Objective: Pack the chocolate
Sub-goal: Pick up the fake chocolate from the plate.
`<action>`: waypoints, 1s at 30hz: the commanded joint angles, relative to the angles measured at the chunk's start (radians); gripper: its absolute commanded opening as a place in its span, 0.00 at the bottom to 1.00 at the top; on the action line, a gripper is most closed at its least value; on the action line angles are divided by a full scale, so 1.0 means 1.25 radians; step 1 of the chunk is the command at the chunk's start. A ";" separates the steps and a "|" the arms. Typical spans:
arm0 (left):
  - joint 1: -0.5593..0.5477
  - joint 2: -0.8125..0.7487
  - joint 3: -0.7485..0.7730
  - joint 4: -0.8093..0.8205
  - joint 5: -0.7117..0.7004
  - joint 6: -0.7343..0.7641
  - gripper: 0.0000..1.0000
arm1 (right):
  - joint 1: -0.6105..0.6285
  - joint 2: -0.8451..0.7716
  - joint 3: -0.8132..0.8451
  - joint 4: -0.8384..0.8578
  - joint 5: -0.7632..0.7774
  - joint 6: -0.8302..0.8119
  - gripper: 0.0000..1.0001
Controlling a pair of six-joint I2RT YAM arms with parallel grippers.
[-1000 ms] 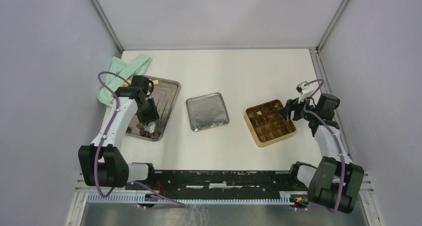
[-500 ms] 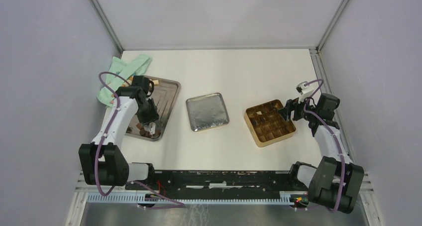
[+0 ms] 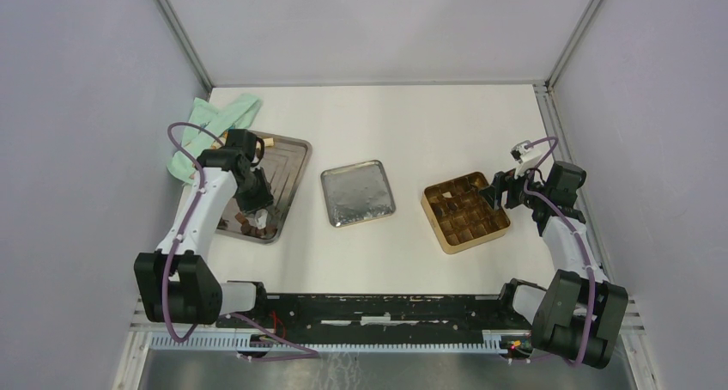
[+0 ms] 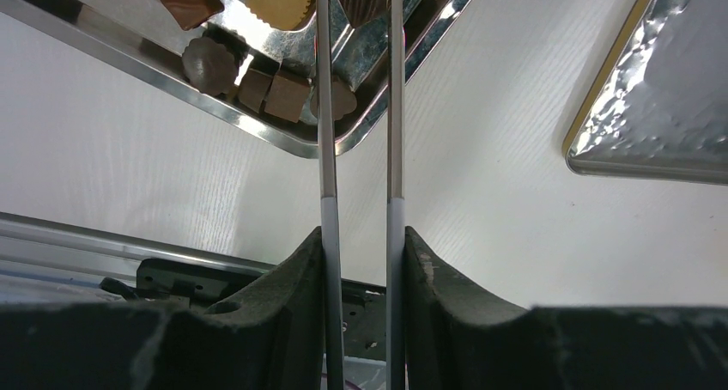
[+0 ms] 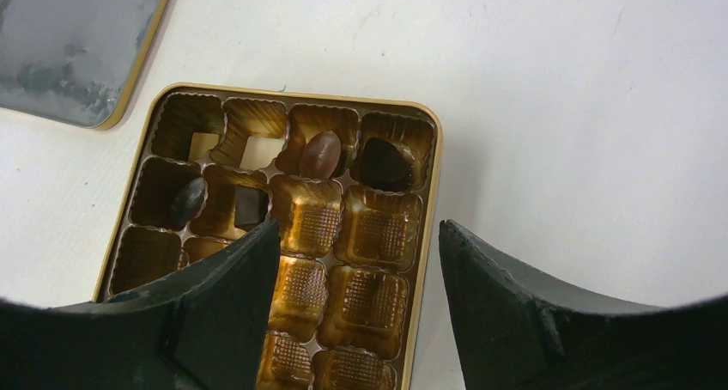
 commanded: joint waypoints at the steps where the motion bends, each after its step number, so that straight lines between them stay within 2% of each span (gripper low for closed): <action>1: 0.003 -0.031 0.032 0.011 0.012 0.007 0.02 | -0.004 -0.011 -0.006 0.033 -0.017 0.007 0.74; 30: 0.003 -0.069 0.057 0.046 0.059 0.002 0.02 | -0.004 -0.008 -0.002 0.028 -0.016 0.012 0.74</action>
